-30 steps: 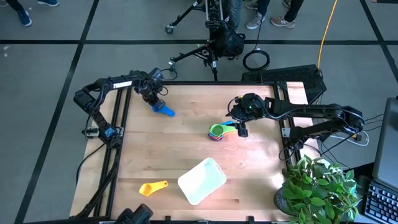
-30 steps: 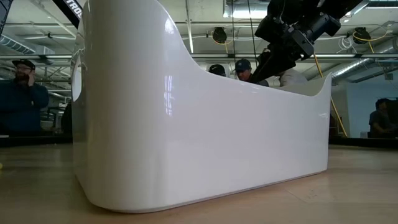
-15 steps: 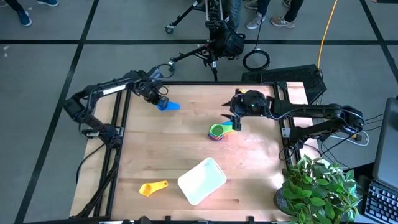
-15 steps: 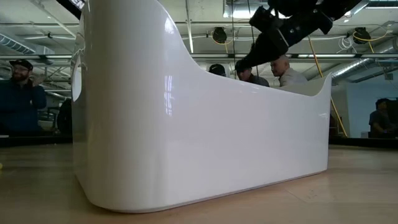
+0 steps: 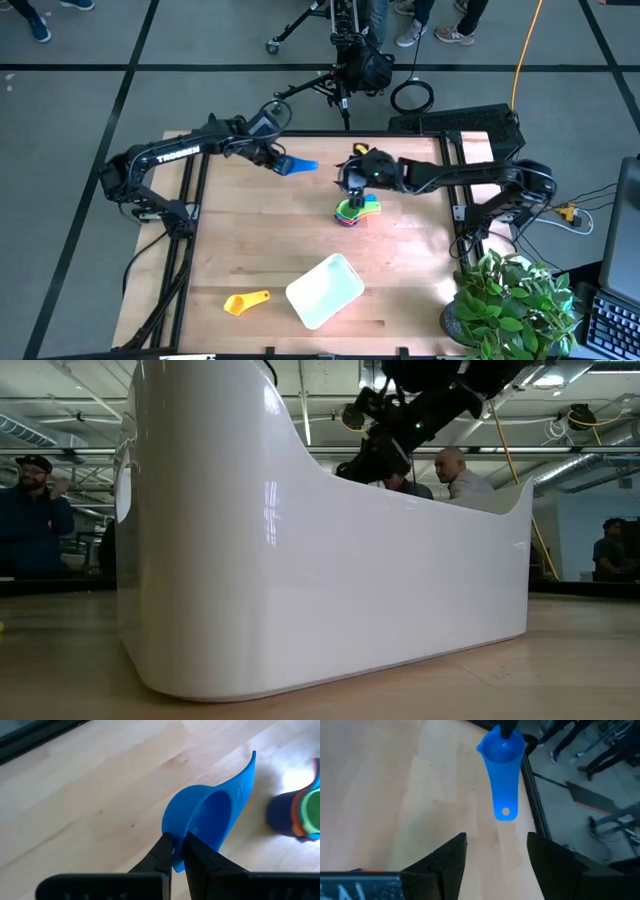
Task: Nest measuring cups in basket
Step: Stack the blue measuring cup on top of the green measuring cup
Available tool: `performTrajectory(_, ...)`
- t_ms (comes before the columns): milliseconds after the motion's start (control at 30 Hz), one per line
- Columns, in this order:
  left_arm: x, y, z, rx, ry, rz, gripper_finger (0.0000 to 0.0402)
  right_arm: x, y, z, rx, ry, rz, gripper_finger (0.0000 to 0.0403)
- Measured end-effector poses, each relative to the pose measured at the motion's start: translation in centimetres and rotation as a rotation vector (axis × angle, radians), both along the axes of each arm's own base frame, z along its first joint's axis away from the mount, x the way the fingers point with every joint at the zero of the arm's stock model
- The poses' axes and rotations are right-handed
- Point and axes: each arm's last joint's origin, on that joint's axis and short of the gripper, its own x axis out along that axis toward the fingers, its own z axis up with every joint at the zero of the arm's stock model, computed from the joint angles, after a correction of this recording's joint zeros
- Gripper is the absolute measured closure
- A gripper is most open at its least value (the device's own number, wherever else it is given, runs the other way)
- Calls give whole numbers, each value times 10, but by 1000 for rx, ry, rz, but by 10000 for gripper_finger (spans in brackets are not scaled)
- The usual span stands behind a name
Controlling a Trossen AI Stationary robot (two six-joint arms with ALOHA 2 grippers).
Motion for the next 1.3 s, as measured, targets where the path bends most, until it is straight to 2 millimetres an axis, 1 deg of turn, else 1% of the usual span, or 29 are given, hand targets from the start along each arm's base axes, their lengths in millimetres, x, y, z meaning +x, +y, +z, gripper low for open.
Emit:
performTrajectory(67,3,-4,3,6,-11,-5,377,8,-1,-3,-35,22,-18,199)
performTrajectory(133,6,-7,4,13,-23,-6,377,16,-1,-3,-47,30,-19,188)
performTrajectory(200,10,-10,4,16,-36,-16,377,21,-3,-3,-56,34,-30,166)
performTrajectory(367,16,-16,7,29,-73,-34,377,37,-8,-5,-78,31,-76,93)
performTrajectory(433,19,-18,7,33,-87,-41,377,43,-10,-9,-85,43,-102,69)
performTrajectory(533,22,-21,9,43,-113,-51,377,51,-13,-16,-94,65,-126,48)
performTrajectory(600,24,-23,9,46,-120,-59,377,55,-14,-22,-93,79,-130,45)
performTrajectory(700,25,-25,9,47,-122,-67,377,60,-15,-26,-89,64,-135,53)
performTrajectory(833,27,-30,9,52,-121,-81,378,63,-15,-28,-86,42,-133,80)
performTrajectory(1300,33,-37,12,93,-143,-111,379,61,-19,-28,-62,45,-116,217)
